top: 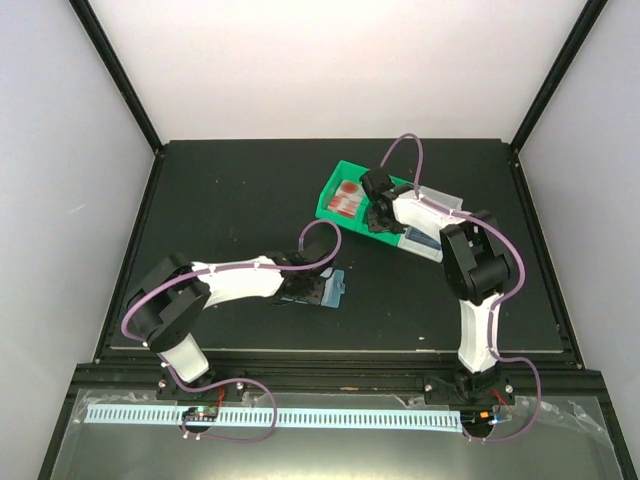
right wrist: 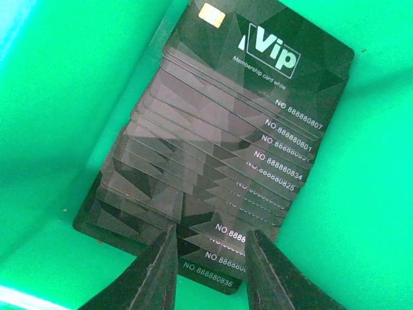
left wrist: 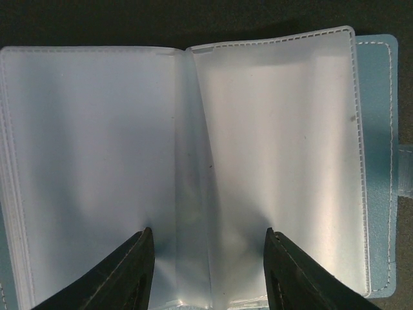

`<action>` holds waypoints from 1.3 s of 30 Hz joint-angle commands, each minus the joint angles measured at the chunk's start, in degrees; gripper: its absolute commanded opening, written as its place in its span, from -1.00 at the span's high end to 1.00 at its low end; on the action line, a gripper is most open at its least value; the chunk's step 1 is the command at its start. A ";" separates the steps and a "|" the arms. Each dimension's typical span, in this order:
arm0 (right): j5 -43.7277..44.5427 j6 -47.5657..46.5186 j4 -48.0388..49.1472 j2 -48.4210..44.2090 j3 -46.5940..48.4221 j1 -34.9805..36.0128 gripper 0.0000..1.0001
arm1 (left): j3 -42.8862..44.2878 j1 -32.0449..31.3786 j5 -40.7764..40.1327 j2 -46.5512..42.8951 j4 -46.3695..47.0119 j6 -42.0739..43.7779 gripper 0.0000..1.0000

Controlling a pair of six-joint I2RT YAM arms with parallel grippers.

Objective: Put the credit cards into the card holder
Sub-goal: Move the storage box to the center of the board.

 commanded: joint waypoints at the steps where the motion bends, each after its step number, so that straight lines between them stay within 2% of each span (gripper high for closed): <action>1: -6.79 1.09 -3.23 -3.59 -4.31 1.44 0.35 | -4.90 1.05 -1.23 5.00 -2.63 1.38 0.05; 7: -24.69 1.55 -4.96 -6.86 -5.43 1.60 0.28 | -5.33 1.05 -0.82 5.02 -1.51 1.82 0.05; 12: -29.27 2.22 -5.28 -7.48 -3.28 2.09 0.26 | -5.53 1.05 0.62 5.86 0.28 1.97 0.06; 20: -22.47 -4.23 -4.61 -2.78 2.94 3.55 0.25 | -5.68 1.11 2.09 7.15 1.70 2.36 0.07; 22: -20.94 -6.37 -6.03 -0.21 7.08 3.96 0.25 | -5.72 1.14 2.42 7.44 1.92 2.52 0.07; 27: -22.46 -7.26 -6.51 3.24 11.74 4.45 0.24 | -5.79 1.14 2.72 7.60 2.04 2.54 0.07; 30: -19.73 -10.12 -6.29 3.93 13.47 4.88 0.22 | -5.61 1.21 2.88 7.51 1.96 2.54 0.08; 33: -14.64 -16.26 -5.40 3.86 13.47 4.34 0.10 | -5.52 1.14 3.42 7.39 2.06 2.40 0.07; 35: -16.91 -20.21 -7.23 4.50 14.34 2.85 0.01 | -5.59 1.16 3.82 7.16 2.18 2.21 0.08; 39: -16.88 -24.01 -9.16 6.00 15.92 0.28 0.01 | -5.78 1.22 3.58 7.18 2.38 1.16 0.10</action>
